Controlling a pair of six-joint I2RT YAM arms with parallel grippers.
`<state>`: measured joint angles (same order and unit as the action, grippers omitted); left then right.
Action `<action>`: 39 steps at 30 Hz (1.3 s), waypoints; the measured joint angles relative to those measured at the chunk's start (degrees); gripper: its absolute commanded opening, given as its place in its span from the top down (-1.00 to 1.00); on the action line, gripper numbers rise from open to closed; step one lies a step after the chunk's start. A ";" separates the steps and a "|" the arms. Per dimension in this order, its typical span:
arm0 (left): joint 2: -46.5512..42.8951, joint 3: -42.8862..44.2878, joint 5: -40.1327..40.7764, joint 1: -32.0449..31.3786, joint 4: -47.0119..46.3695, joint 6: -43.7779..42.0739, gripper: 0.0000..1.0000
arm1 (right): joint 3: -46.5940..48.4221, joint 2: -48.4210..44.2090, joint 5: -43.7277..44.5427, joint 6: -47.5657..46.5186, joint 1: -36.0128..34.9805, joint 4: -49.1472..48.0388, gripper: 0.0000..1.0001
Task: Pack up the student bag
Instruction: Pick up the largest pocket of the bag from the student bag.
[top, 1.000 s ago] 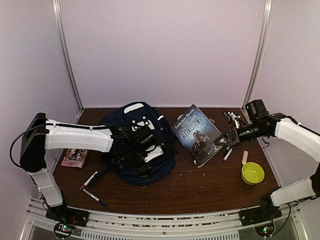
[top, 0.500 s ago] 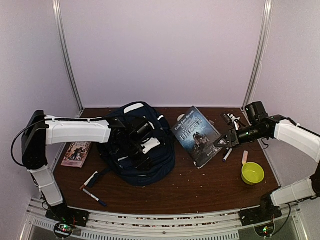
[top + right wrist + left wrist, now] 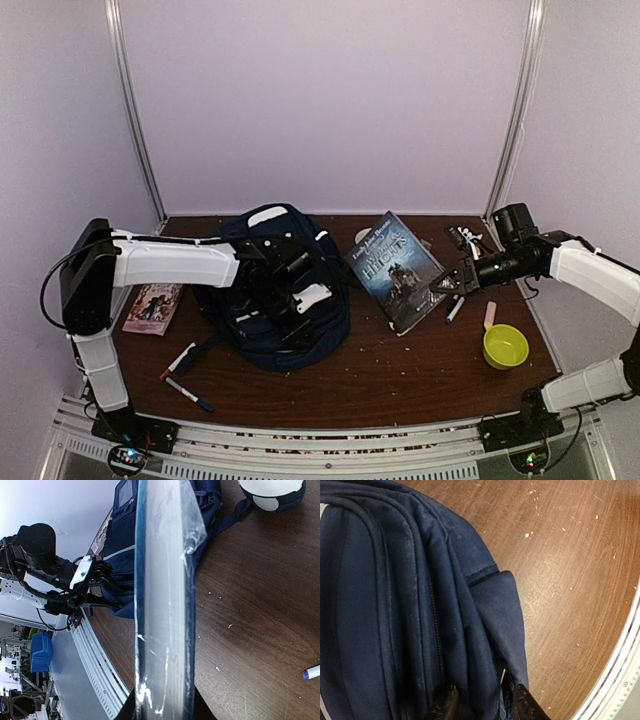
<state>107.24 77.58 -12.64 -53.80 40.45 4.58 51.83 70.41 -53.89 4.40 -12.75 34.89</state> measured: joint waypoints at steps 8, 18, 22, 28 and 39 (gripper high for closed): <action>0.81 1.60 2.43 0.00 0.92 0.68 1.00 | -0.04 0.00 -0.02 0.17 0.00 0.02 1.00; -1.77 7.39 10.86 0.00 4.24 3.98 1.00 | 2.38 0.37 -1.57 4.22 0.04 4.39 1.00; -4.72 9.68 16.55 -0.04 4.66 6.19 1.00 | 2.16 0.96 -4.72 7.48 0.15 4.52 1.00; -10.14 11.91 26.97 -0.26 4.48 8.96 1.00 | -6.51 0.61 -9.79 18.60 0.26 -4.74 1.00; -12.81 15.10 34.77 -0.26 1.42 10.08 1.00 | -9.57 3.43 -12.92 31.10 -8.17 -14.36 1.00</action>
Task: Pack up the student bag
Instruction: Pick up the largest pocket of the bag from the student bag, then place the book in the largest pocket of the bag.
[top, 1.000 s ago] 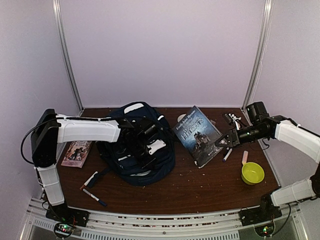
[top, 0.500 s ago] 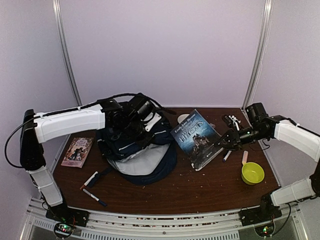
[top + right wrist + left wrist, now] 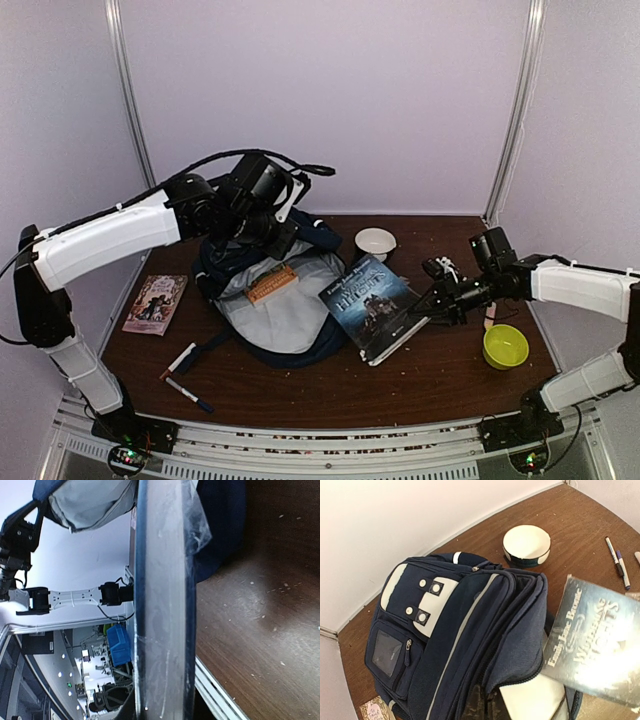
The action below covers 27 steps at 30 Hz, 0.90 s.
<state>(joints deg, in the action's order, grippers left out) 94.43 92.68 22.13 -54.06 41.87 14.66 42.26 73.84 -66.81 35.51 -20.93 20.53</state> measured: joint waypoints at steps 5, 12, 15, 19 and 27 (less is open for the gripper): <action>0.00 0.63 1.31 0.00 -0.22 0.04 1.00 | 0.39 3.30 -3.08 2.82 -7.30 -4.61 1.00; 0.00 1.05 1.92 0.00 -0.28 0.02 1.00 | 1.44 10.23 -3.74 11.26 -15.32 -18.75 1.00; 0.00 2.60 1.88 0.00 -0.11 0.00 1.00 | 0.85 14.80 -3.32 21.05 -17.49 -34.34 1.00; -0.07 4.55 1.95 0.09 0.02 0.00 1.00 | 1.29 26.01 -2.64 42.07 -18.21 -64.11 1.00; -0.26 5.44 1.79 0.13 1.38 -0.26 1.00 | 9.16 45.20 0.22 67.93 -18.75 -93.42 1.00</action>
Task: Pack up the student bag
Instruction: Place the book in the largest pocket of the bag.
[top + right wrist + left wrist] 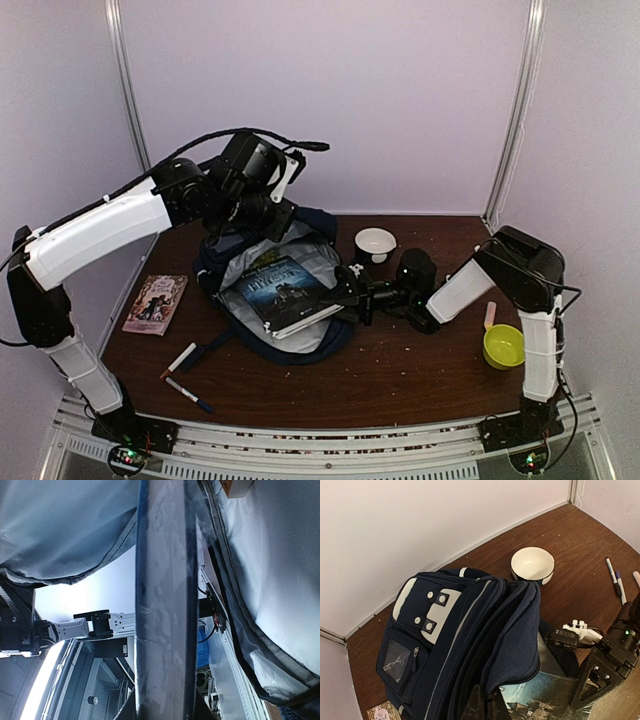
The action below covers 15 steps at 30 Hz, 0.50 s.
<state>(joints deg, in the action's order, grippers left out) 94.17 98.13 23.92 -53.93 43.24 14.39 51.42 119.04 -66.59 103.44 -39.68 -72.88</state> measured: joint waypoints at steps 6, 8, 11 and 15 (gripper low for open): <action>0.00 1.01 -0.17 0.00 0.83 -0.55 1.00 | 5.75 2.60 -0.07 -0.87 -0.15 1.53 1.00; 0.00 1.01 -0.37 0.00 1.03 -0.68 1.00 | 8.15 3.78 0.31 -2.86 -0.15 4.81 1.00; 0.00 1.01 -0.76 0.00 1.18 -0.85 1.00 | 10.80 6.34 1.44 -4.90 -0.04 8.44 1.00; 0.00 1.01 -1.31 0.00 1.46 -1.01 1.00 | 12.00 7.43 3.39 -11.08 0.20 17.03 1.00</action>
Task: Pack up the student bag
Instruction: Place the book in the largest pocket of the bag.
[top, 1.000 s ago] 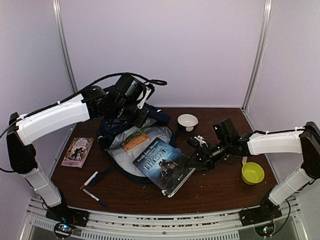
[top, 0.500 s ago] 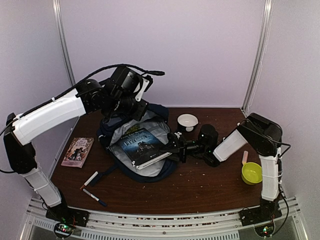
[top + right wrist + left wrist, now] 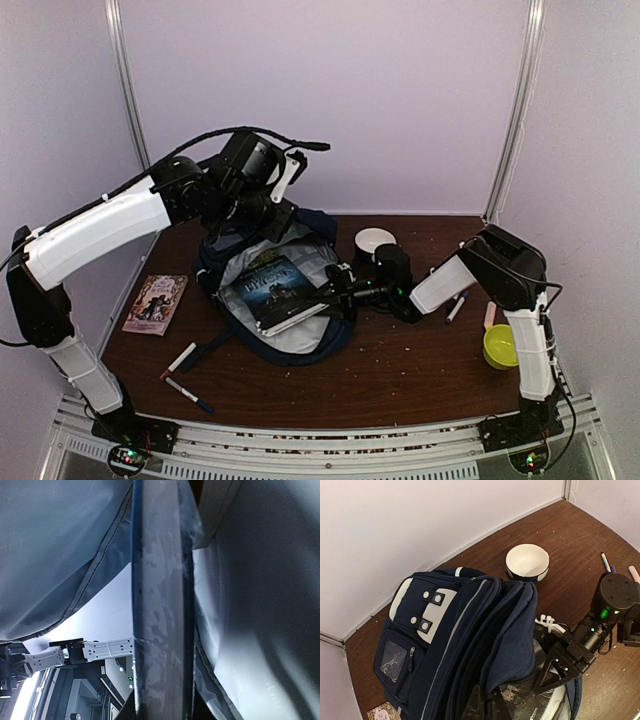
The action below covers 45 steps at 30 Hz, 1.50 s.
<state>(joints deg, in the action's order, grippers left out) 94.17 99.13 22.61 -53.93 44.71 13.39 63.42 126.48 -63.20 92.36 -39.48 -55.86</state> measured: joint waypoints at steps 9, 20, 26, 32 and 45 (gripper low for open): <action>0.00 -0.13 -2.19 -0.07 0.04 -0.24 1.00 | 7.87 0.46 0.44 -17.55 0.66 17.07 1.00; 0.00 -1.36 -4.81 -1.33 0.02 -1.31 1.00 | 30.18 13.00 0.37 -27.56 2.84 31.15 1.00; 0.00 -2.01 -5.14 -1.79 -0.09 -1.53 1.00 | 36.37 14.86 0.48 -29.88 2.84 38.05 0.82; 0.00 -2.56 -5.79 -2.16 -0.13 -1.51 1.00 | 38.47 15.34 0.66 -31.56 2.86 42.07 0.43; 0.00 -2.60 -5.57 -3.39 -1.09 -1.53 1.00 | 30.51 8.37 9.46 -32.48 3.41 50.21 -0.17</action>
<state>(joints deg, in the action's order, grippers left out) 94.17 96.53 17.04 -57.32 43.62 11.86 93.93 134.85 -53.74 59.88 -36.07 -5.65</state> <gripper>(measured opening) 0.008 0.555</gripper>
